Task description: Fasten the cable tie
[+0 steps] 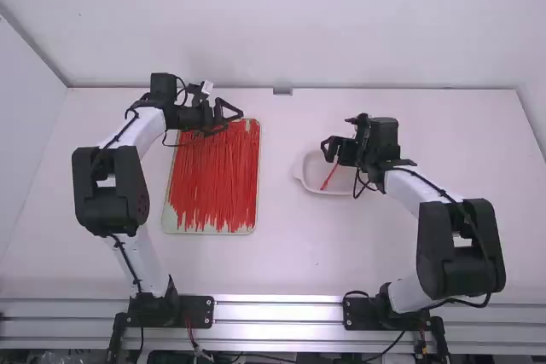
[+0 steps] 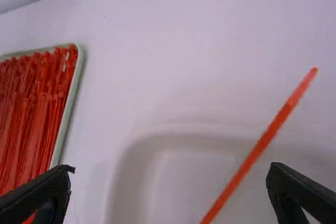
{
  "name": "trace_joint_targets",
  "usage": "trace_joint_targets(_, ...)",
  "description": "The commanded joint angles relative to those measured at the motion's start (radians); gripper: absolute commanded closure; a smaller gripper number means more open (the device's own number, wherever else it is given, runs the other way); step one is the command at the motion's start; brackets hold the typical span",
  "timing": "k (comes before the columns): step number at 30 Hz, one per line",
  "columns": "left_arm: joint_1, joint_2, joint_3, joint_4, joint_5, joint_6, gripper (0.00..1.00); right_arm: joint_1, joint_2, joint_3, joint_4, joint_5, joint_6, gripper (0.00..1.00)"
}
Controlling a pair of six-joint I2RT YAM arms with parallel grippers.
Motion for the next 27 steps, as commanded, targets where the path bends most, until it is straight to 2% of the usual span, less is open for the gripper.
trace_joint_targets(1, -0.004, 0.0, 0.021, 0.009, 0.038, 0.029, 0.01, 0.001, -0.024, 0.069, -0.045, -0.002, -0.028, 0.0)
trace_joint_targets(6, -0.003, -0.002, 0.021, 0.042, 0.048, 0.053, 0.01, 0.005, -0.024, 0.158, -0.148, -0.002, -0.072, 0.0)
trace_joint_targets(19, -0.004, -0.108, 0.021, 0.041, -0.139, 0.114, 0.01, 0.025, -0.024, 0.241, -0.133, 0.009, -0.095, 0.0)
trace_joint_targets(27, -0.003, -0.175, 0.021, 0.003, -0.166, 0.134, 0.01, 0.032, -0.032, 0.286, -0.192, 0.011, -0.096, 0.0)
